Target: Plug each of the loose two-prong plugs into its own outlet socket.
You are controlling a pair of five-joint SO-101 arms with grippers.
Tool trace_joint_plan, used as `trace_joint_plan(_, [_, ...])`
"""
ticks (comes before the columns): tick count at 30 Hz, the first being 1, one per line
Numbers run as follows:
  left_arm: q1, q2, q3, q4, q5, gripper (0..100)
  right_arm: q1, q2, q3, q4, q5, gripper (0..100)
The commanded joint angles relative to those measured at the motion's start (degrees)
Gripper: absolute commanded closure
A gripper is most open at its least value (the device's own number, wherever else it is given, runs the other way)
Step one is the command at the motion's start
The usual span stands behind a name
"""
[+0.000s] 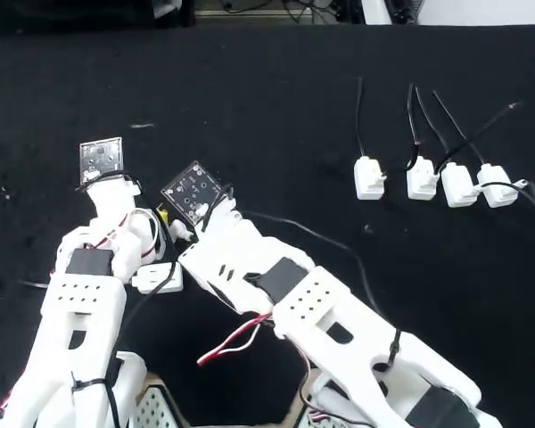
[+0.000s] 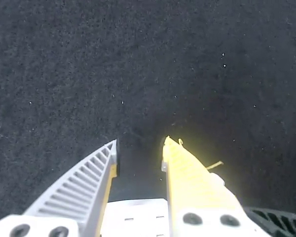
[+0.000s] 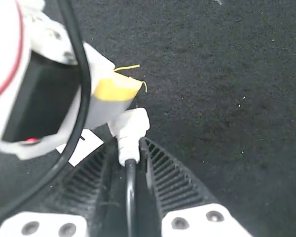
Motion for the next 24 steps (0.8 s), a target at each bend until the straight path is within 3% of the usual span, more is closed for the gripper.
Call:
trace_joint_plan(1, [1.8, -0.4, -0.5, -0.7, -0.2, 84, -0.7, 0.6, -2.9, -0.1, -0.1, 98.8])
trace_joint_plan(24, [2.2, -0.3, 1.4, -2.9, -0.3, 84, -1.0, 0.4, -4.0, 0.0, -3.0, 98.8])
